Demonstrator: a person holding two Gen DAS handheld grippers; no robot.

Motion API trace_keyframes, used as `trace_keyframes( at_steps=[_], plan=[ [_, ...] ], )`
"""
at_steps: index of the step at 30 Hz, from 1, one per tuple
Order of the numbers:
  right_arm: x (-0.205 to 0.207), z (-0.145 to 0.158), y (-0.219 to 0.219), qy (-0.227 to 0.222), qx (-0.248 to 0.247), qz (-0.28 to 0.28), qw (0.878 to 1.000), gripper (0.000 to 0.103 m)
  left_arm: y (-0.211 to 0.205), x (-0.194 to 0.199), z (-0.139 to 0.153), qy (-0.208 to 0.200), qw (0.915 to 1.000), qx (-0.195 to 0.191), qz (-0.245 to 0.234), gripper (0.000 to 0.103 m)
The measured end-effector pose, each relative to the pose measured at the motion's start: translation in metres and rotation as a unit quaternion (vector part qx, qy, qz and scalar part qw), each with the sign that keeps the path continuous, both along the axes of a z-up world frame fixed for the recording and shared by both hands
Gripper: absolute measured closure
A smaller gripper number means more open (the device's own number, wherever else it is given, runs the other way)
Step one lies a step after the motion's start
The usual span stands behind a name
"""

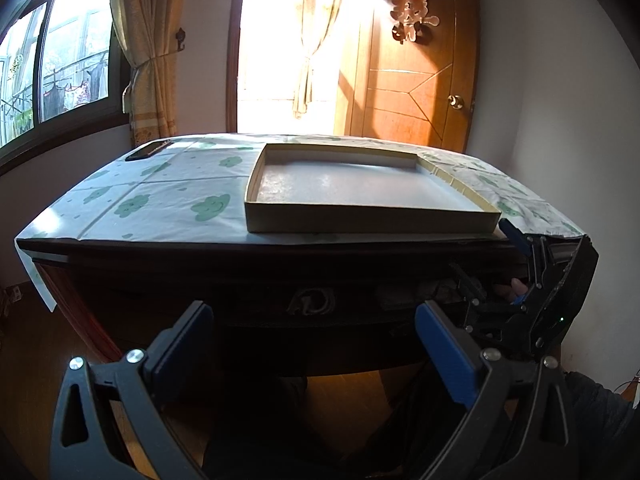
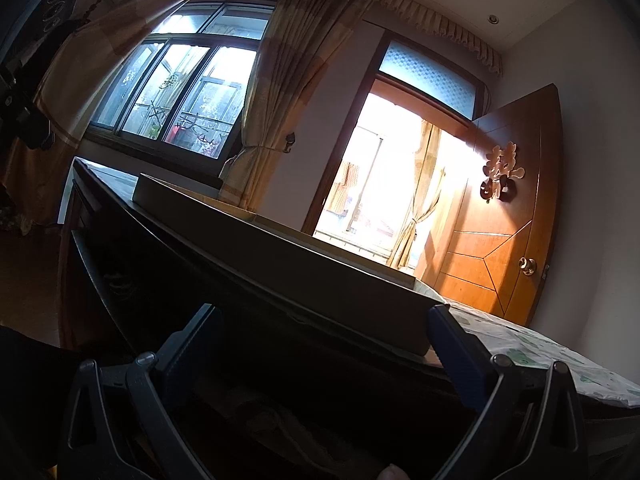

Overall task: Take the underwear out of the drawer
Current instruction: 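Lower both tools toward the open drawer below the table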

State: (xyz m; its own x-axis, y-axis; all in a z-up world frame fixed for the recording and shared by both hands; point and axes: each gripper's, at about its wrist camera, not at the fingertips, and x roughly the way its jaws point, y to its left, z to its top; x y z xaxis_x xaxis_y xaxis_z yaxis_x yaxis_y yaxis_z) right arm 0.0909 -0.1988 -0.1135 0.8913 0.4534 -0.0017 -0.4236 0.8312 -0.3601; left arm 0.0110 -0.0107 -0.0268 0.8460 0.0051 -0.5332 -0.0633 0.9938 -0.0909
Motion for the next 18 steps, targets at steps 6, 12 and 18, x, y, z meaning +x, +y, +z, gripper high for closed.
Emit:
trace_keyframes(
  at_steps=[6, 12, 18],
  plan=[
    [-0.005, -0.001, -0.002, 0.011, 0.001, -0.003, 1.0, 0.0, 0.003, 0.001, -0.002, 0.005, 1.0, -0.002, 0.0, 0.0],
    [-0.008, 0.001, -0.004, 0.02, -0.001, -0.007, 1.0, 0.0, 0.003, 0.002, -0.003, 0.007, 1.0, -0.002, -0.002, 0.0],
    [-0.015, 0.001, -0.005, 0.031, -0.004, -0.006, 1.0, 0.0, 0.005, 0.003, -0.004, 0.01, 0.9999, -0.003, -0.002, 0.0]
  ],
)
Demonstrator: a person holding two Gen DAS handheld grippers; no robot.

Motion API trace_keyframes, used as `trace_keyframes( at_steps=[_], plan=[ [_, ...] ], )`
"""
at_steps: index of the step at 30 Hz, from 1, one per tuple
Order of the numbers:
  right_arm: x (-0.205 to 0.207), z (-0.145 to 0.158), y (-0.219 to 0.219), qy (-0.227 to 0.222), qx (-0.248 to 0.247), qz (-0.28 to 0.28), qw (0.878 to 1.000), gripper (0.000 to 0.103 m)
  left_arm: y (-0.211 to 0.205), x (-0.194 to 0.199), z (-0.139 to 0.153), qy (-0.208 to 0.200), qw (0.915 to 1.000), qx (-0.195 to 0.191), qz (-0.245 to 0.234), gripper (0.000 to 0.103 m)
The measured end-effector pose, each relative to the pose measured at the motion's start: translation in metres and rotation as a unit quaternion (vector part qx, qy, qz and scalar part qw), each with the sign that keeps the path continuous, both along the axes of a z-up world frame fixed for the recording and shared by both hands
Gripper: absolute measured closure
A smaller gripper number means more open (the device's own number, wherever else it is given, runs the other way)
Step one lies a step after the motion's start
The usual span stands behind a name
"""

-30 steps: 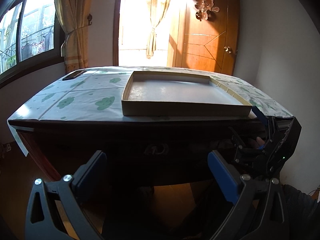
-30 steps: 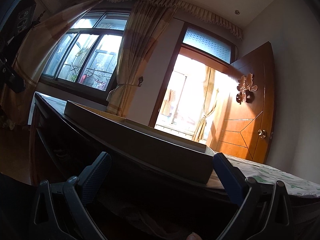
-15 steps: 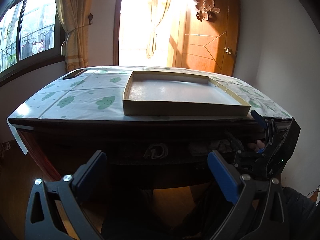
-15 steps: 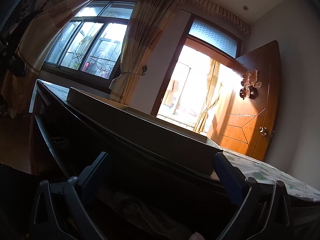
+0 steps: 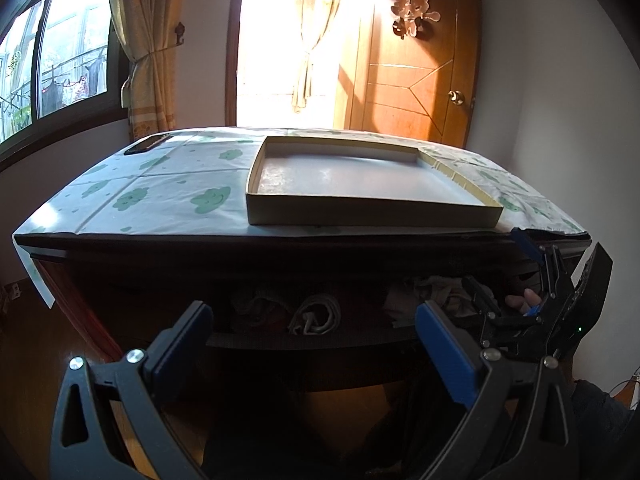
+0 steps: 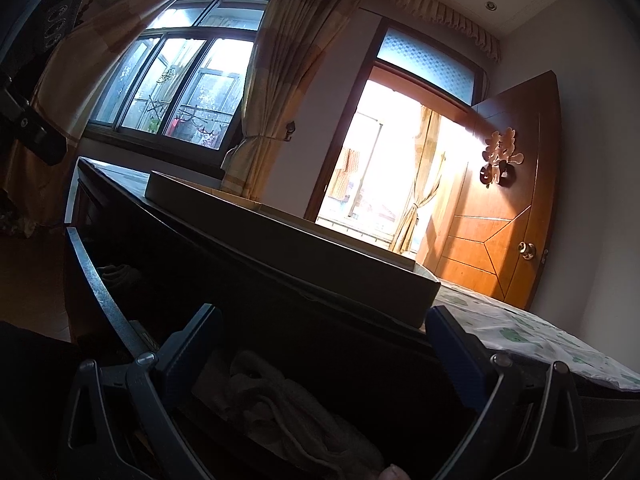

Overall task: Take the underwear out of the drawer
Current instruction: 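Lower both tools toward the open drawer below the table, then move the right tool over the white underwear while the left tool approaches the red-grey sock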

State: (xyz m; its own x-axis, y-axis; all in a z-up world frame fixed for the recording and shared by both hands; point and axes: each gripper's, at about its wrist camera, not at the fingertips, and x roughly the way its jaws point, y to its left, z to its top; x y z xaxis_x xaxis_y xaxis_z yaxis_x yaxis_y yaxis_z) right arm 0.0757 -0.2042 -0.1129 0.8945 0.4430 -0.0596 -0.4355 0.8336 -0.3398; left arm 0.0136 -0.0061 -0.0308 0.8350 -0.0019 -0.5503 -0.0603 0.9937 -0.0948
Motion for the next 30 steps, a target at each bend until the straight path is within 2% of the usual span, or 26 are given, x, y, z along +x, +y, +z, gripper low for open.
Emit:
trace_keyframes(
  at_steps=[30],
  plan=[
    [-0.024, 0.001, -0.007, 0.063, -0.021, -0.013, 0.998, 0.0, 0.008, -0.001, -0.001, 0.009, 0.9999, -0.007, 0.001, 0.0]
  ],
)
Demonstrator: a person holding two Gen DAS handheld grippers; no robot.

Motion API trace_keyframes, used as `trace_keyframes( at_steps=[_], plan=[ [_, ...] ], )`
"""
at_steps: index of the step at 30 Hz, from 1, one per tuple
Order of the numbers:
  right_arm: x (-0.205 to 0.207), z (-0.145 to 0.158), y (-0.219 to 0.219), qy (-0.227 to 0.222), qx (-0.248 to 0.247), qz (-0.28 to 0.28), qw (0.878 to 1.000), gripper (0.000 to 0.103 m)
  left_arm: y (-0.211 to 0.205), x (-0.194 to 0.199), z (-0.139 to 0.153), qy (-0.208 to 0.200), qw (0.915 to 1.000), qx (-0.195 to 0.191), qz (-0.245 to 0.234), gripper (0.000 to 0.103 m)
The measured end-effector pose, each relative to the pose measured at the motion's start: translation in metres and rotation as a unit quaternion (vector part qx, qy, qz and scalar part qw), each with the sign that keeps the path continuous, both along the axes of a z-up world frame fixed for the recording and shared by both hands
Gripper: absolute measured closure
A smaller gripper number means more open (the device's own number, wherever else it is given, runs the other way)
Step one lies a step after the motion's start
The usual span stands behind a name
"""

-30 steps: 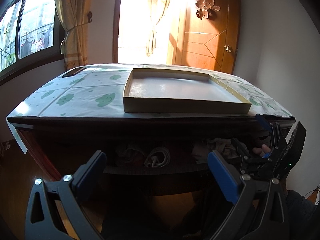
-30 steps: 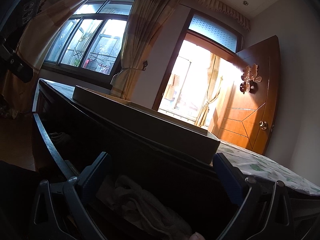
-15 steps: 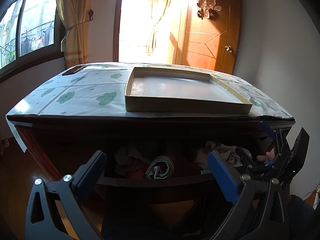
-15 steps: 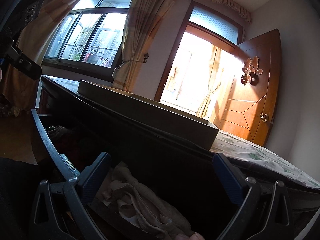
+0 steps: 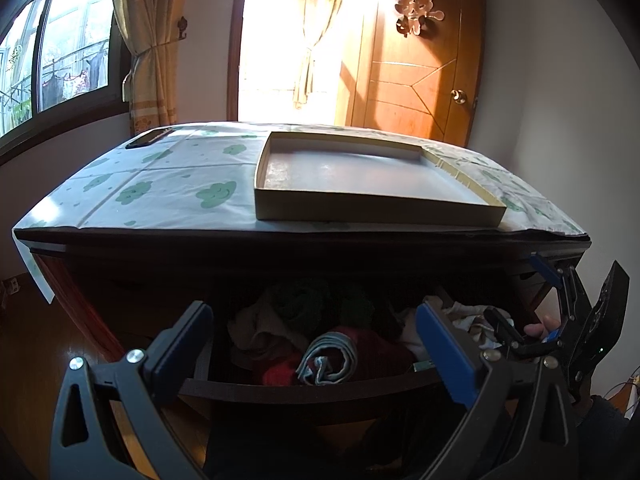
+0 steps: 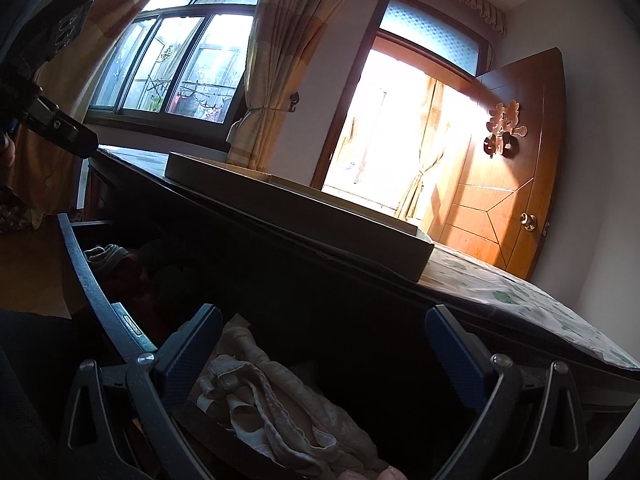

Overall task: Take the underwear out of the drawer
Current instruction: 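Move the right tool over the white underwear while the left tool approaches the red-grey sock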

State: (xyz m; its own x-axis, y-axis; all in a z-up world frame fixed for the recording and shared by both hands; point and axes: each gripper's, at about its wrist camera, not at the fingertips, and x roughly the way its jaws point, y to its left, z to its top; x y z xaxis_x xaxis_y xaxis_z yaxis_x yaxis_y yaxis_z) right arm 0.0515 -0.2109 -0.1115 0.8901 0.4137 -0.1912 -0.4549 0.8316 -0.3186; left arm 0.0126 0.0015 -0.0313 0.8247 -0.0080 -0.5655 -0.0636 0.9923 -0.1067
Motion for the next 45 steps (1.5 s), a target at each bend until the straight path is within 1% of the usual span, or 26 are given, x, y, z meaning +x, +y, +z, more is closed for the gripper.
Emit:
trace_keyframes(
  at_steps=[8, 22, 30, 36, 45],
  plan=[
    [-0.007, 0.003, -0.004, 0.02, 0.007, -0.001, 1.0, 0.0, 0.001, 0.0, -0.001, 0.001, 1.0, 0.0, -0.001, 0.0],
    [-0.011, 0.003, -0.002, 0.046, -0.012, -0.011, 0.999, 0.0, 0.021, -0.001, 0.008, -0.005, 0.9998, -0.005, 0.02, 0.0],
    [-0.015, 0.004, -0.005, 0.061, -0.015, -0.012, 0.998, 0.0, 0.024, 0.003, 0.006, 0.008, 0.9998, 0.002, 0.018, 0.0],
    [-0.011, 0.007, -0.004, 0.082, -0.029, -0.014, 0.996, 0.0, 0.023, 0.003, 0.006, 0.013, 0.9998, 0.006, 0.013, 0.0],
    [-0.015, 0.008, -0.012, 0.118, -0.012, -0.014, 0.993, 0.0, 0.022, 0.004, 0.004, 0.019, 0.9998, 0.005, 0.009, 0.0]
  ],
)
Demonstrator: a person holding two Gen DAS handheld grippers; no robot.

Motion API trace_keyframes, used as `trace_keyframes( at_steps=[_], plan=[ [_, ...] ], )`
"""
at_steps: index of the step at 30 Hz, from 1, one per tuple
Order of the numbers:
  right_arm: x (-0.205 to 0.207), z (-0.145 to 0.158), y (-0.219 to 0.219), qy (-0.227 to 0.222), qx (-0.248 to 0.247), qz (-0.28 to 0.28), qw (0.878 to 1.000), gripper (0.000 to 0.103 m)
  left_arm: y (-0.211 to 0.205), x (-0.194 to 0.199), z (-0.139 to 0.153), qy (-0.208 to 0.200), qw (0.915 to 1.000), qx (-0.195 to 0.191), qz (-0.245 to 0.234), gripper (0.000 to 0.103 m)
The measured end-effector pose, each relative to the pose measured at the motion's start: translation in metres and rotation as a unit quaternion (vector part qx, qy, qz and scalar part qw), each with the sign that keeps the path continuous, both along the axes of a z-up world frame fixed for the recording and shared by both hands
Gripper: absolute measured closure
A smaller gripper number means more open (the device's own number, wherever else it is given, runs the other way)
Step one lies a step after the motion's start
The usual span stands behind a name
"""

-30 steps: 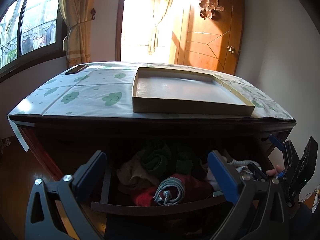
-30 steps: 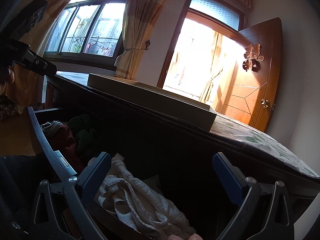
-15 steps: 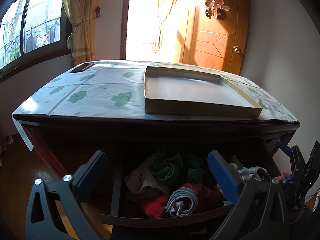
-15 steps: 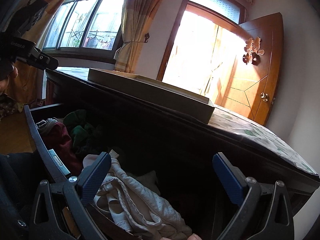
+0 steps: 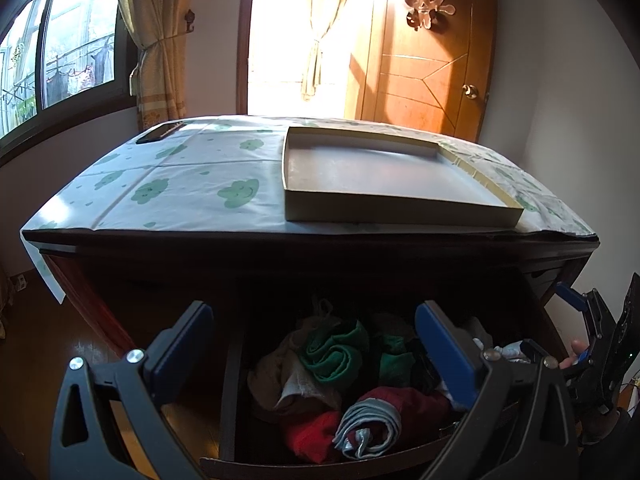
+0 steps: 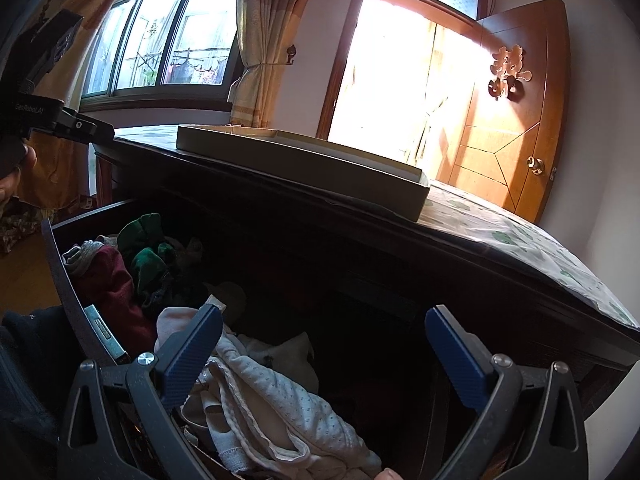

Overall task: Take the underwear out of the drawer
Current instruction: 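Move the right tool over the white underwear while the left tool approaches the red-grey sock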

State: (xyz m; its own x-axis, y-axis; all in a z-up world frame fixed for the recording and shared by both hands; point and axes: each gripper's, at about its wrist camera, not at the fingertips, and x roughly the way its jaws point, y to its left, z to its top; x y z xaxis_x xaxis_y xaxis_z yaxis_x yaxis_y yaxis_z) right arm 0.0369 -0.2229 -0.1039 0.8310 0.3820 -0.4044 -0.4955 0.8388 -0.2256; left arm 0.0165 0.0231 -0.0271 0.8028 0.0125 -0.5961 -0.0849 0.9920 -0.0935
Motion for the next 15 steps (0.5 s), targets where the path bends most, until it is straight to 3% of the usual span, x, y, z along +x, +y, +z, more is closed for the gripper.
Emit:
trace_keyframes(
  at_steps=[15],
  plan=[
    [-0.0058, -0.0003, 0.0027, 0.05, -0.009, 0.009, 0.999, 0.0, -0.0058, 0.0041, -0.0025, 0.015, 0.9998, 0.004, -0.014, 0.0]
  ],
)
